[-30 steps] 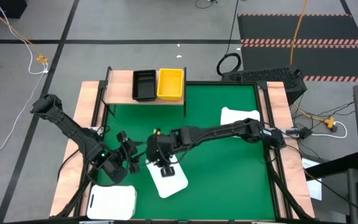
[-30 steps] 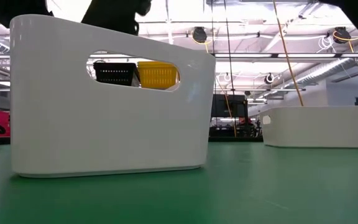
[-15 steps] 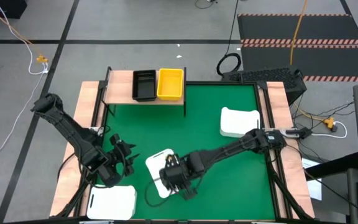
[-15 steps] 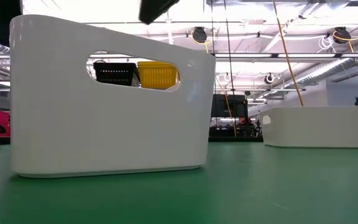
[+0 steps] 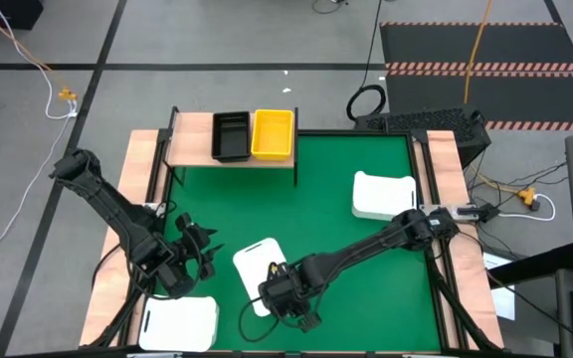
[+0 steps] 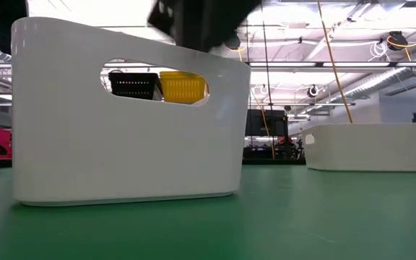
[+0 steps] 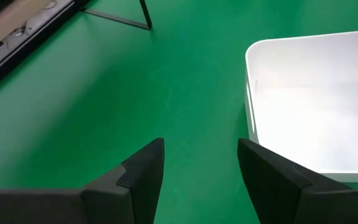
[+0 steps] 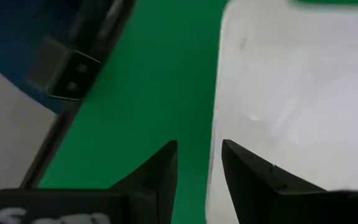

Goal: Stack baskets on shelf by color
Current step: Put the top white bin on the shelf

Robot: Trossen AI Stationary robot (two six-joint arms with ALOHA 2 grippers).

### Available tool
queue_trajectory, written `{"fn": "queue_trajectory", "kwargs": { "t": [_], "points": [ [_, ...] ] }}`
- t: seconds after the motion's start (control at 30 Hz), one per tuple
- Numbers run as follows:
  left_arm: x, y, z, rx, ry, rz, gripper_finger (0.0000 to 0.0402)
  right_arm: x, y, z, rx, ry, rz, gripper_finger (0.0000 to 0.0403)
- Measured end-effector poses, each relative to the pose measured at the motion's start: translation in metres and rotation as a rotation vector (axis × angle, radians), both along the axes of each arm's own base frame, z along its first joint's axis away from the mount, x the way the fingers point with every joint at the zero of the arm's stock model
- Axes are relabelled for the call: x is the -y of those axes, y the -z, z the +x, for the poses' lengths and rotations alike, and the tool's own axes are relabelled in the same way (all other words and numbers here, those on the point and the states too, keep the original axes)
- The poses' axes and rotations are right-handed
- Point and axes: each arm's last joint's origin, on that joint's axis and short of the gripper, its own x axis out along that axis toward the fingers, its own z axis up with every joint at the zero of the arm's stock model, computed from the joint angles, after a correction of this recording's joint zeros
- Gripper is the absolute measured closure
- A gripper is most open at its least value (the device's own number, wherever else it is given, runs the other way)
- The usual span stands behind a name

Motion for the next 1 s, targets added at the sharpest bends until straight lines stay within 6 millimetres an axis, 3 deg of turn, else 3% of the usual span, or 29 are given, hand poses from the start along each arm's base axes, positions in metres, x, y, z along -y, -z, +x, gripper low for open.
{"fn": "queue_trajectory", "kwargs": {
  "t": [0.27, 0.47, 0.7, 1.0],
  "points": [
    [-0.002, 0.001, -0.002, -0.011, -0.017, 0.008, 0.0195, 0.011, 0.037, -0.003, -0.08, 0.062, -0.003, 0.0292],
    [-0.004, 0.001, -0.004, -0.022, -0.04, 0.015, 0.0195, 0.013, 0.032, -0.007, -0.05, -0.04, -0.055, 0.0389],
    [-0.014, -0.009, -0.019, -0.098, -0.182, -0.016, 0.0195, 0.028, -0.028, -0.009, 0.213, -0.17, -0.029, 0.0399],
    [-0.012, -0.012, -0.044, -0.126, -0.323, -0.075, 0.0195, 0.083, -0.12, -0.004, 0.77, -0.233, -0.065, 0.0401]
  ]
}}
